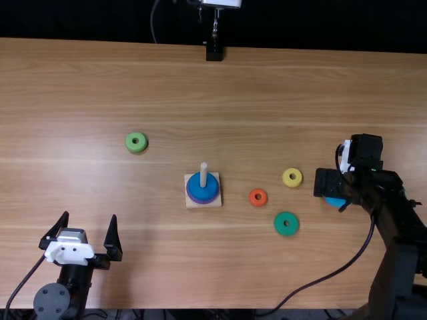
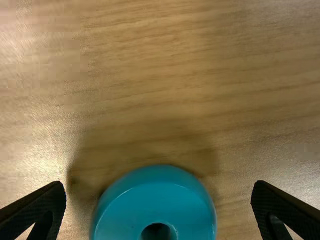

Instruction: Build the Hanoi tower: stack the rings onto the peg from bottom to top in this color order: purple, dark blue, light blue, dark green, light green, yellow, orange.

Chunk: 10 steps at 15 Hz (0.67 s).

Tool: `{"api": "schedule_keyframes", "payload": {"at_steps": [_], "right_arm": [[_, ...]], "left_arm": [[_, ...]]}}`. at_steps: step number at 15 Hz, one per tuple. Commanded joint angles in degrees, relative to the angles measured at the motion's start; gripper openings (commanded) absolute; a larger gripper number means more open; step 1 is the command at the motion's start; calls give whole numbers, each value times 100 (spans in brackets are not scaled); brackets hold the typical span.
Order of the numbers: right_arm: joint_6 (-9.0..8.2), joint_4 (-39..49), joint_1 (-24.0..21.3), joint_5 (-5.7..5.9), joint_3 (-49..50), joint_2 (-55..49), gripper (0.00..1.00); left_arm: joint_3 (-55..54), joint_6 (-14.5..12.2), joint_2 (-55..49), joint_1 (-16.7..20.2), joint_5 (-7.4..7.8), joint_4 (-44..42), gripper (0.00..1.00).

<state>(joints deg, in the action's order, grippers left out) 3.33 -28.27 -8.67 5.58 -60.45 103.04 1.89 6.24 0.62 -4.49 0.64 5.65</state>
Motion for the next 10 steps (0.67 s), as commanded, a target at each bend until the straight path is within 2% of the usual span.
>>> {"api": "schedule_keyframes", "payload": {"at_steps": [1,10], "right_arm": [[25,-6,-74,32,-134,128,100],[36,-174,-74,32,-134,137,100]], "left_arm": [[-189,-23,-62,1,9,26,100],[-189,-23,-62,1,9,26,100]]}}
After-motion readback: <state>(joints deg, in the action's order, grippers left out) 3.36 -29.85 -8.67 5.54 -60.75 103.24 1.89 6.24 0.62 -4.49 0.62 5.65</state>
